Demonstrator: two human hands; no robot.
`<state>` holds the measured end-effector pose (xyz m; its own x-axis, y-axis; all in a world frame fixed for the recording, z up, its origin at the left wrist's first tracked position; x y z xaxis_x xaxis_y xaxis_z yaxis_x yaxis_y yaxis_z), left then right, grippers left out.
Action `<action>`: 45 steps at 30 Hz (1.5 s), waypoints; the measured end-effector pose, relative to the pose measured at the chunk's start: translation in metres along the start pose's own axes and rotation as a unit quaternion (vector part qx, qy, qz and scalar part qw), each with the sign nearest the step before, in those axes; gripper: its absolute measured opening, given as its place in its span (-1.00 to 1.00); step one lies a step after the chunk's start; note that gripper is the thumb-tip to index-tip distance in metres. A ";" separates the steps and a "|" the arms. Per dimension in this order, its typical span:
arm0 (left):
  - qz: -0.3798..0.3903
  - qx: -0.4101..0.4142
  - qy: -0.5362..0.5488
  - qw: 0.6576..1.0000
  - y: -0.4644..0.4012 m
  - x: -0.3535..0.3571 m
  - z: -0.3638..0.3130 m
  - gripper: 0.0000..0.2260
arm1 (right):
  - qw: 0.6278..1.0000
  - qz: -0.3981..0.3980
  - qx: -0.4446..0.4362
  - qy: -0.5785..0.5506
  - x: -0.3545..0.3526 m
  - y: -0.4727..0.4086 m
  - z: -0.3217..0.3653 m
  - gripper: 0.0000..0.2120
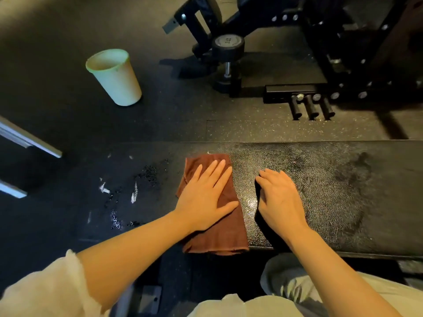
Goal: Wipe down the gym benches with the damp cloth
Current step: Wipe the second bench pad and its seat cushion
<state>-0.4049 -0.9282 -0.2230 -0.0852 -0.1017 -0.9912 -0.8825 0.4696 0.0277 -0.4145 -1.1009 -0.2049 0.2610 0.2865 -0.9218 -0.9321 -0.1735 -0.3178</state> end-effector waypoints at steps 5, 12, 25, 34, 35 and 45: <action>0.011 -0.062 0.017 0.998 -0.059 -0.001 -0.018 -0.19 | 1.000 0.003 0.005 -0.002 0.000 -0.007 -0.004 -0.66; 0.010 0.042 0.014 0.999 -0.036 -0.004 0.004 -0.27 | 1.000 0.023 0.011 0.012 -0.004 -0.015 -0.008 -0.63; -0.006 0.000 0.012 1.000 -0.073 -0.003 0.009 -0.30 | 0.998 0.053 0.021 0.020 0.000 -0.024 0.002 -0.68; -0.002 -0.099 0.004 0.995 -0.047 -0.015 0.082 -0.24 | 0.995 0.080 0.046 0.026 0.002 -0.030 0.006 -0.68; 0.000 -0.102 0.000 0.995 -0.051 -0.015 0.074 -0.26 | 0.995 0.079 0.049 0.019 0.003 -0.029 0.007 -0.70; 0.007 -0.021 0.009 1.000 -0.087 -0.004 -0.005 -0.42 | 0.993 0.107 0.036 0.031 0.002 -0.019 0.004 -0.57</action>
<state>-0.3303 -0.9732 -0.2203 -0.1064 -0.1108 -0.9881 -0.8998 0.4336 0.0483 -0.3971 -1.0937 -0.2000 0.0673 0.1910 -0.9793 -0.9829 -0.1558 -0.0979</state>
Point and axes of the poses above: each hand's wrist, its own y-axis away from the middle knuckle, its own x-axis out of the palm, z = x × y, the point moved 5 cm from there along -y, towards the middle knuckle, and after that the axes turned 5 degrees about y, right-handed, at the moved point
